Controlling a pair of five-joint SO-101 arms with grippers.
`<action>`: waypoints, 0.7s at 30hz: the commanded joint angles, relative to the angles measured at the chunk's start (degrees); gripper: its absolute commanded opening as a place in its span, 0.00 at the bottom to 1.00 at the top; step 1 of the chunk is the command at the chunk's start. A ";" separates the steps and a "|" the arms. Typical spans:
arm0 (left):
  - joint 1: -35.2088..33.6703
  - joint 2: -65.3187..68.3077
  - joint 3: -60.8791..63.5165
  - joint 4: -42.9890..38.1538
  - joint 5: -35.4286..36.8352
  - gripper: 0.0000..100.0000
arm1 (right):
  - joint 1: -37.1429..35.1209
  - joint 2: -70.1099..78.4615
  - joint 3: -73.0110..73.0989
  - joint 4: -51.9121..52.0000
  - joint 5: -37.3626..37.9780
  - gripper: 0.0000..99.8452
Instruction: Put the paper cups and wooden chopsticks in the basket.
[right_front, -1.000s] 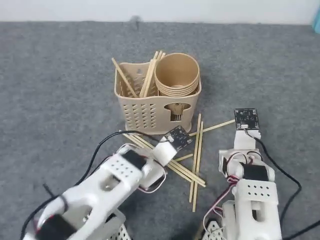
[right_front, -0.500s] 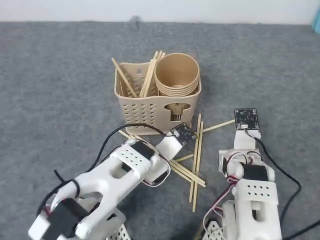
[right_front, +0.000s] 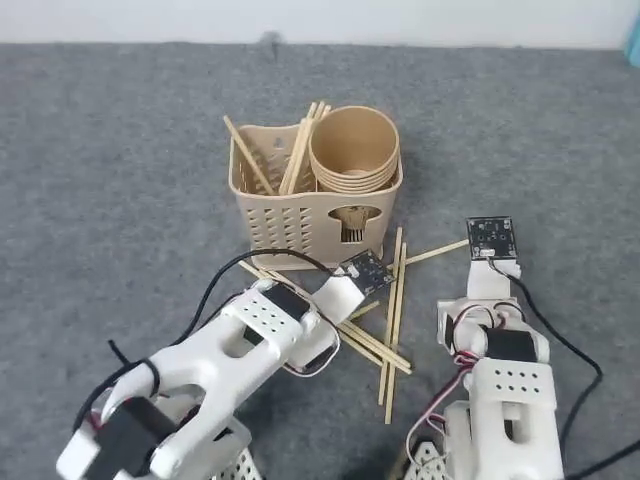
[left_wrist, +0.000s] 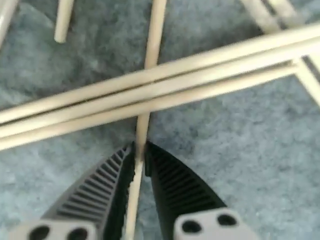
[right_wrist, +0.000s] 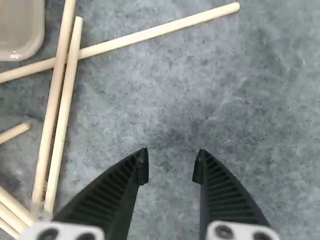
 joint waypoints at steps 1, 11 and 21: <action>-0.09 0.09 -0.48 5.98 -6.33 0.01 | -0.57 -1.01 -2.55 -1.10 0.88 0.16; -0.35 0.09 -1.01 13.71 -18.29 0.01 | -0.57 -1.01 -2.55 -1.10 0.88 0.16; -5.27 -0.70 -8.31 20.40 -18.37 0.01 | -0.57 -1.01 -2.55 -1.10 0.88 0.16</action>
